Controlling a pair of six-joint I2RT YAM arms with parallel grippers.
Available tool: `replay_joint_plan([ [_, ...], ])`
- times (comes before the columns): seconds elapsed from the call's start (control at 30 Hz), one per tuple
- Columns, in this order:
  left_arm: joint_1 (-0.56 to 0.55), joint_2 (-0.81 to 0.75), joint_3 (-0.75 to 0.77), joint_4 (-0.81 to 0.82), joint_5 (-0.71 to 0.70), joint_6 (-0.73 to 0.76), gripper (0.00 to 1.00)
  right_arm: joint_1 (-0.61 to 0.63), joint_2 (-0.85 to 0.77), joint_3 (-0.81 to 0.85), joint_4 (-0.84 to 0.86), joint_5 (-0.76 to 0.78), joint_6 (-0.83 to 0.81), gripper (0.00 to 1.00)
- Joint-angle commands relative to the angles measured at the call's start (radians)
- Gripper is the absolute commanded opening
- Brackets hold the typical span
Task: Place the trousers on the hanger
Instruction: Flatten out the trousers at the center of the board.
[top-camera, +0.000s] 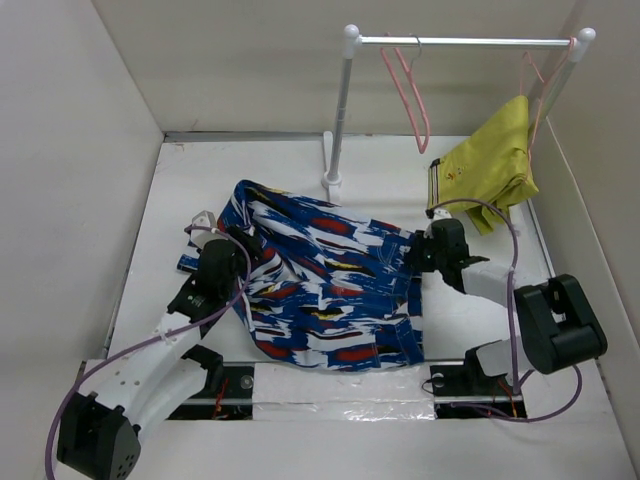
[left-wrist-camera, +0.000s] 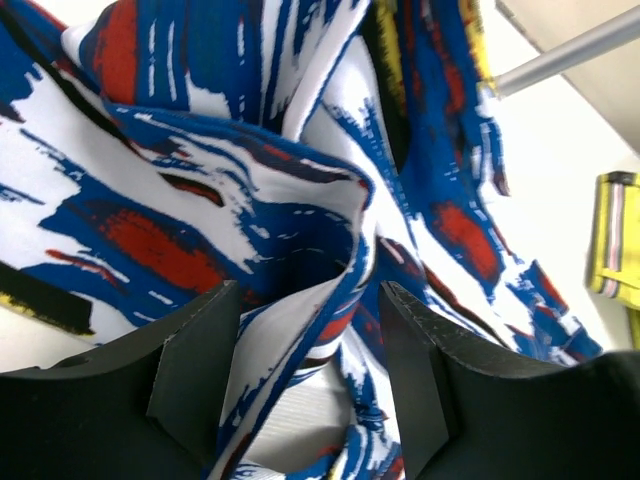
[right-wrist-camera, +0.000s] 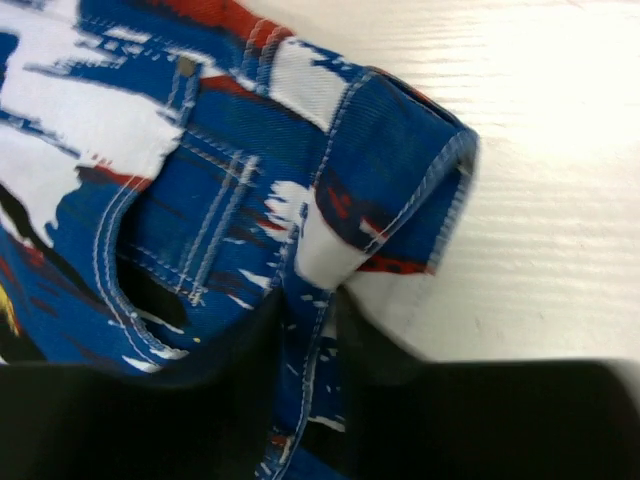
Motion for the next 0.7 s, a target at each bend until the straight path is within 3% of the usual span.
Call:
replay_joint_plan([
  [0.0, -0.005, -0.034, -0.005, 0.063, 0.013, -0.003, 0.53, -0.011, 0.03, -0.002, 0.092, -0.065, 0.066, 0.18],
  [0.03, -0.005, -0.032, -0.002, 0.067, 0.014, -0.002, 0.51, -0.023, 0.017, -0.01, 0.099, -0.062, 0.077, 0.0],
  [0.17, -0.005, -0.035, -0.002, 0.066, 0.03, -0.007, 0.5, -0.043, -0.137, 0.007, -0.001, 0.076, 0.057, 0.0],
  [0.3, -0.005, -0.041, -0.001, 0.105, 0.03, -0.009, 0.57, -0.155, -0.332, -0.015, -0.1, 0.291, 0.025, 0.0],
  [0.37, -0.005, -0.011, -0.007, 0.173, 0.036, -0.016, 0.58, -0.28, -0.358, -0.024, -0.094, 0.314, 0.017, 0.0],
  [0.43, -0.005, 0.041, 0.013, 0.185, 0.042, -0.021, 0.58, -0.377, -0.34, -0.009, -0.072, 0.238, 0.015, 0.0],
  [0.5, -0.005, 0.066, 0.044, 0.172, 0.042, -0.019, 0.58, -0.417, -0.303, 0.019, -0.065, 0.218, 0.015, 0.0],
  [0.53, -0.005, 0.068, 0.044, 0.17, 0.036, -0.022, 0.58, -0.417, -0.294, 0.04, -0.08, 0.205, 0.005, 0.08],
  [0.57, -0.005, 0.058, 0.029, 0.17, 0.025, -0.029, 0.58, -0.417, -0.287, 0.079, -0.097, 0.19, 0.0, 0.34],
  [0.67, -0.005, -0.006, -0.019, 0.179, -0.033, -0.05, 0.57, -0.361, -0.313, 0.08, -0.115, 0.149, -0.018, 0.77],
])
